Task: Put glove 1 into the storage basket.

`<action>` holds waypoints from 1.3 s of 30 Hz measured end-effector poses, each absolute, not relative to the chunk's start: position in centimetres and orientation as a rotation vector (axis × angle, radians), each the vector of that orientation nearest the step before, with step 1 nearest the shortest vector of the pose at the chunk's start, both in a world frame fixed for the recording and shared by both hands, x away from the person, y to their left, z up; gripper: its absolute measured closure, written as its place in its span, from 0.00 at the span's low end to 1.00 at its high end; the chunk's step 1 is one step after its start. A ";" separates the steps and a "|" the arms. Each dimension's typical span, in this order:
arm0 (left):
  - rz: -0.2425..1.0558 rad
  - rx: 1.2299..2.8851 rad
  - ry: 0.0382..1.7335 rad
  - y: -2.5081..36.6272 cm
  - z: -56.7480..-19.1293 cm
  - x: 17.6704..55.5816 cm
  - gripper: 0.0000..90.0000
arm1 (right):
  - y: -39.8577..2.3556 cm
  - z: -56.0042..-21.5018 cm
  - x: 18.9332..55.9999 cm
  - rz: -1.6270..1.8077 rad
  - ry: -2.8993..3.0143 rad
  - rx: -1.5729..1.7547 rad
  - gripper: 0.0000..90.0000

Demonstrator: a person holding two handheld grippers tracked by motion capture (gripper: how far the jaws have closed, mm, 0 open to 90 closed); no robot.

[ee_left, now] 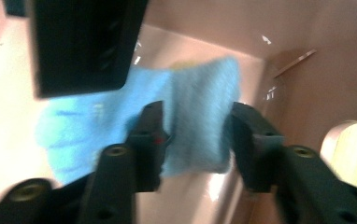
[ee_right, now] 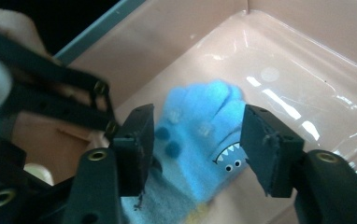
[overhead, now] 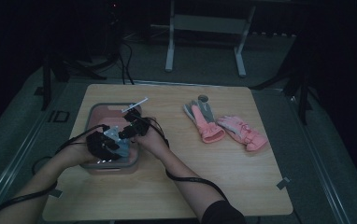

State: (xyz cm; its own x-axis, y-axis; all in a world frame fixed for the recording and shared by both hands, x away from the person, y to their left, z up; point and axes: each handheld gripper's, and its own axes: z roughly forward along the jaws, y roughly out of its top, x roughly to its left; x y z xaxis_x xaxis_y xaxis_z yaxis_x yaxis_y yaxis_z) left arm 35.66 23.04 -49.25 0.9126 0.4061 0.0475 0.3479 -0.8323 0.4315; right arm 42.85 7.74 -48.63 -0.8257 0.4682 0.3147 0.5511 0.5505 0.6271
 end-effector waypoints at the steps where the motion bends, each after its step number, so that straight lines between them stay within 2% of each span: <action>1: 0.191 2.652 0.548 23.0 -49.3 35.7 0.56 | 7.7 -48.6 42.9 -1.138 -2.668 -0.880 0.49; 2: 0.191 2.623 0.576 23.4 -49.0 35.3 0.53 | 7.5 -48.4 42.7 -1.158 -2.656 -0.865 0.44; 4: 0.205 2.604 0.592 23.5 -48.8 35.1 0.50 | 7.4 -48.2 42.6 -1.171 -2.658 -0.862 0.44; 5: 0.204 2.555 0.648 23.8 -48.5 34.8 0.37 | 7.0 -47.8 42.4 -1.193 -2.639 -0.838 0.35; 8: 0.218 2.494 0.704 24.1 -48.1 34.5 0.22 | 6.4 -47.1 42.1 -1.224 -2.620 -0.804 0.28; 10: 0.229 2.483 0.718 24.2 -47.9 34.5 0.16 | 6.2 -46.9 42.0 -1.231 -2.616 -0.805 0.28; 13: 0.205 2.438 0.741 23.8 -47.6 34.3 0.09 | 5.3 -46.3 41.4 -1.238 -2.621 -0.763 0.20; 14: 0.196 2.434 0.734 23.6 -47.5 34.2 0.08 | 5.0 -46.3 41.2 -1.237 -2.627 -0.758 0.15; 18: 0.181 2.441 0.732 22.6 -47.3 34.0 0.04 | 4.5 -46.1 41.0 -1.241 -2.632 -0.768 0.16; 28: 0.166 2.340 0.617 18.2 -46.1 32.9 0.04 | -1.9 -45.2 39.8 -1.367 -2.689 -0.737 0.16; 32: 0.173 2.349 0.572 16.8 -46.1 32.6 0.04 | -4.3 -45.3 39.7 -1.337 -2.709 -0.782 0.16; 39: 0.106 2.364 0.476 13.3 -46.3 31.7 0.04 | -8.1 -45.5 39.4 -1.367 -2.700 -0.840 0.16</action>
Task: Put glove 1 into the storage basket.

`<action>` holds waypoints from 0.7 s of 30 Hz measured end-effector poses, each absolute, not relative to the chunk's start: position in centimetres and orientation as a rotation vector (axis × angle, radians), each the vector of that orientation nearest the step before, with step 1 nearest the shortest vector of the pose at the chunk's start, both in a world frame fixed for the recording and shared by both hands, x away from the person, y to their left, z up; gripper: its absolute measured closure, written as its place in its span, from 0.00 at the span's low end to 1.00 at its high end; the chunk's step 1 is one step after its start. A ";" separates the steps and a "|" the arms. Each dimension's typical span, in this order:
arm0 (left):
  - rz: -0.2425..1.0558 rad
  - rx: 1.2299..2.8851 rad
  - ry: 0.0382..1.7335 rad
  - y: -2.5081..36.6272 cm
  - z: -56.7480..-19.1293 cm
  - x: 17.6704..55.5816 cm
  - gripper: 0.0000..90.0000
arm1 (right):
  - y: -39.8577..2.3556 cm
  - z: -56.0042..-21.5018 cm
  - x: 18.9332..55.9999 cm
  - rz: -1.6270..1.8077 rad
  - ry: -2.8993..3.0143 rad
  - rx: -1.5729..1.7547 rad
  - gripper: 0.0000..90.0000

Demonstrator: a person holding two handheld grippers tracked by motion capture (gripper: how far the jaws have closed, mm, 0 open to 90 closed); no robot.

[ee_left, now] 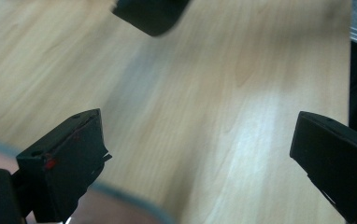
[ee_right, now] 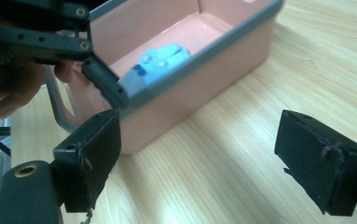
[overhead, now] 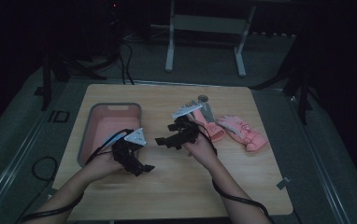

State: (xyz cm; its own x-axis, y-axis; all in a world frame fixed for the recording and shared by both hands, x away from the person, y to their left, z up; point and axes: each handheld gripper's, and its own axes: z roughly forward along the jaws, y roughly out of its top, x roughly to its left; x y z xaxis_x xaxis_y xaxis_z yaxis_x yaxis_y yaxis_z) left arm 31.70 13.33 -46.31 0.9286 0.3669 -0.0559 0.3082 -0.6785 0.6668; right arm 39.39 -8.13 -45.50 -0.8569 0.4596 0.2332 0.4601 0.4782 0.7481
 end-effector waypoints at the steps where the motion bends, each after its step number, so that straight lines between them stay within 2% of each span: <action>1: 0.096 2.374 0.464 12.9 -46.4 31.6 0.04 | -8.6 -45.6 39.3 -1.372 -2.707 -0.842 0.16; 15: 0.024 2.451 0.352 7.6 -49.1 30.1 0.04 | -14.3 -47.3 38.9 -1.374 -2.686 -0.927 0.14; 21: 0.031 2.480 0.342 6.4 -50.6 29.6 0.04 | -15.8 -47.4 38.5 -1.384 -2.698 -0.966 0.13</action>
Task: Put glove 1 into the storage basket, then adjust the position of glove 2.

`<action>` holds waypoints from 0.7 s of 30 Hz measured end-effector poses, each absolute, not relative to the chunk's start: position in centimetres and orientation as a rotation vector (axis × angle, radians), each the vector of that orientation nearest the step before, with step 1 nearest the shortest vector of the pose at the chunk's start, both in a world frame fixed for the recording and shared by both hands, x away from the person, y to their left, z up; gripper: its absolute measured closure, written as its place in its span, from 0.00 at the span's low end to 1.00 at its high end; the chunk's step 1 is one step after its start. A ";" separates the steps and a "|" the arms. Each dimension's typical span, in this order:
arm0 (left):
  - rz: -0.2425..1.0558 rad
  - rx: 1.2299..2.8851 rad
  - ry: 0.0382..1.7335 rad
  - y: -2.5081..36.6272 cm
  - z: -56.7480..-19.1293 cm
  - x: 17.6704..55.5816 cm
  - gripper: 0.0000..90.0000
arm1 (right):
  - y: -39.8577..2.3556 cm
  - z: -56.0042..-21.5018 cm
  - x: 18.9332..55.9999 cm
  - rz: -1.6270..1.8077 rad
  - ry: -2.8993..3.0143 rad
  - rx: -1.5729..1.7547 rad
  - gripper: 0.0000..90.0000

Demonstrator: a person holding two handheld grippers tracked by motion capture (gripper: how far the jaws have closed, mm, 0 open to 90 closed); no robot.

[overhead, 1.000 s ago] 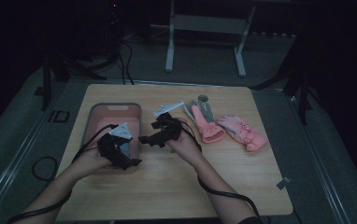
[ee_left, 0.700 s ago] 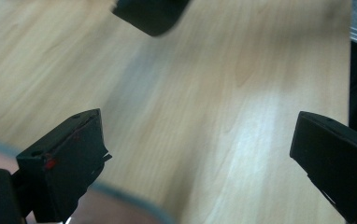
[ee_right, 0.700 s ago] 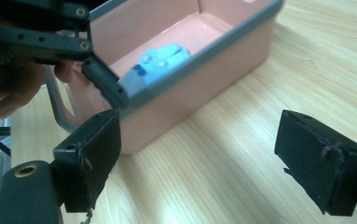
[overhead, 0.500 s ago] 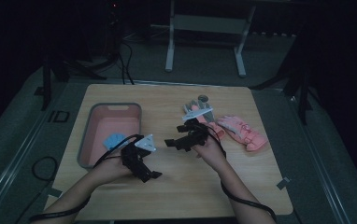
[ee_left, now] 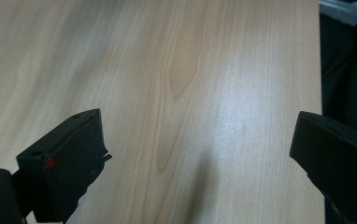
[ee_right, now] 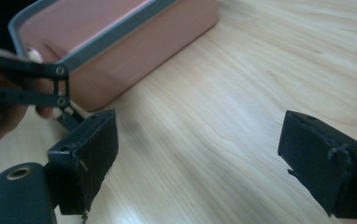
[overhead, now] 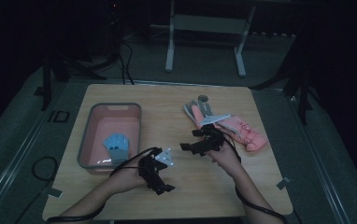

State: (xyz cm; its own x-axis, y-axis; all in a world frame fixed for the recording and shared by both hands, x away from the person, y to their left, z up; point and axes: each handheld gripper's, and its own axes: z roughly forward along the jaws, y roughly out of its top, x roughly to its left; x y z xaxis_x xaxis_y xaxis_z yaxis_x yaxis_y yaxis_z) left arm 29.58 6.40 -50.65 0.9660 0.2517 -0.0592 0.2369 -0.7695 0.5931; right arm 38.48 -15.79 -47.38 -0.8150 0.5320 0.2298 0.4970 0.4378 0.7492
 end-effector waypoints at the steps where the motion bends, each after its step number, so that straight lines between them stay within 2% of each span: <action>1: 0.036 2.500 0.349 6.1 -51.5 29.3 0.04 | -16.3 -47.6 38.3 1.322 2.620 0.960 0.14; 3: 0.035 2.521 0.339 6.0 -51.8 29.2 0.04 | -16.5 -47.7 38.2 1.312 2.629 0.965 0.14; 5: 0.044 2.544 0.336 5.9 -52.6 28.8 0.04 | -17.5 -48.0 38.1 1.296 2.612 0.959 0.25; 8: 0.043 2.550 0.338 5.9 -53.1 28.6 0.04 | -18.6 -48.2 38.0 1.271 2.591 0.953 0.35; 18: 0.068 2.556 0.330 6.4 -54.2 28.1 0.04 | -21.6 -49.1 39.0 1.154 2.526 0.975 0.47; 21: 0.074 2.509 0.333 6.9 -54.7 28.0 0.04 | -22.8 -48.9 40.0 1.167 2.483 1.018 0.52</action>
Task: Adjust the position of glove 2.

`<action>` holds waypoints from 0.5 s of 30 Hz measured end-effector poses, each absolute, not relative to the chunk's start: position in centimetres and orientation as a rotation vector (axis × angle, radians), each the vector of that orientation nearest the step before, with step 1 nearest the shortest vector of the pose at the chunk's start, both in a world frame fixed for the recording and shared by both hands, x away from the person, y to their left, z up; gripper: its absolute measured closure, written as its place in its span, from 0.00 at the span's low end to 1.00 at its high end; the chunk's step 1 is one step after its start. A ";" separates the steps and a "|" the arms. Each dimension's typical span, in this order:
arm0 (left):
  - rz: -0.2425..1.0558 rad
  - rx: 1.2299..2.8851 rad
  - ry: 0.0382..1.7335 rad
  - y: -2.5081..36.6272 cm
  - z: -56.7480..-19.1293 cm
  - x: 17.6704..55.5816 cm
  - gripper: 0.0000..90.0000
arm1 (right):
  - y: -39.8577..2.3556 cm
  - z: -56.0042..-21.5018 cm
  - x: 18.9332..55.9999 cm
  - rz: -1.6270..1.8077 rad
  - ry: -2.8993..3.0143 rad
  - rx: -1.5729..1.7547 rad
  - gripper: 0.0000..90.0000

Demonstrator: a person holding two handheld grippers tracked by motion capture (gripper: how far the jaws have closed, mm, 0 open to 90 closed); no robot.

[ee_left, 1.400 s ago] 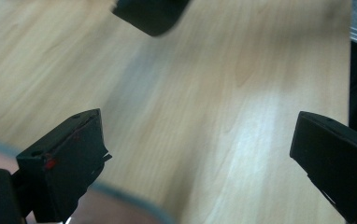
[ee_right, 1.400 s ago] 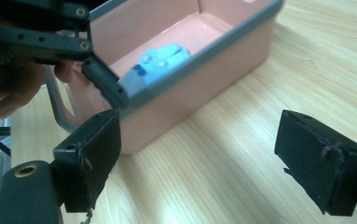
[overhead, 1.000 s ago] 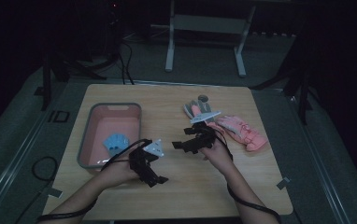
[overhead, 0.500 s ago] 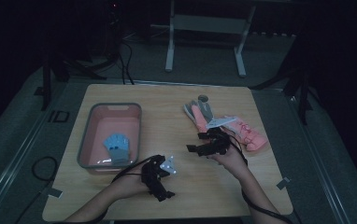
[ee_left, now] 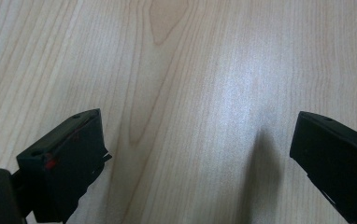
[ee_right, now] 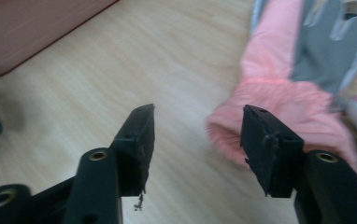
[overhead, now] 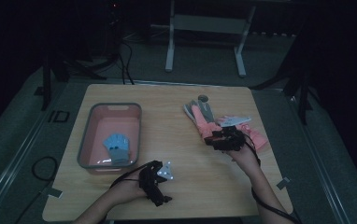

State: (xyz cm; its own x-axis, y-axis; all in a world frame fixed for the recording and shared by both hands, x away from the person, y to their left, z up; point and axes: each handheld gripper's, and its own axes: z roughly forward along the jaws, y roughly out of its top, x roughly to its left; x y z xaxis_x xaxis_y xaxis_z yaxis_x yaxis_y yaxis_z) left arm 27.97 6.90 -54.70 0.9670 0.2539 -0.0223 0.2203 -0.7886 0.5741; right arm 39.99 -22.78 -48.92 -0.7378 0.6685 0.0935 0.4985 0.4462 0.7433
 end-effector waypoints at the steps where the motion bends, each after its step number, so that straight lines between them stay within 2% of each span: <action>1: 0.073 2.498 0.341 7.0 -54.8 27.9 0.04 | -23.0 -48.8 40.2 1.175 2.463 1.019 0.53; 3: 0.073 2.498 0.341 7.0 -54.8 27.9 0.04 | -23.3 -48.7 40.5 1.182 2.444 1.027 0.53; 5: 0.091 2.504 0.341 7.4 -55.2 27.7 0.04 | -23.8 -48.5 41.3 1.161 2.386 1.067 0.60; 8: 0.077 2.501 0.334 7.7 -55.1 27.6 0.04 | -24.0 -48.4 42.1 1.148 2.379 1.083 0.63; 11: 0.061 2.486 0.344 7.9 -55.1 27.5 0.04 | -24.1 -48.2 44.0 1.125 2.353 1.142 0.72; 15: 0.057 2.469 0.362 8.1 -55.1 27.5 0.04 | -23.5 -48.4 45.7 1.103 2.367 1.160 0.73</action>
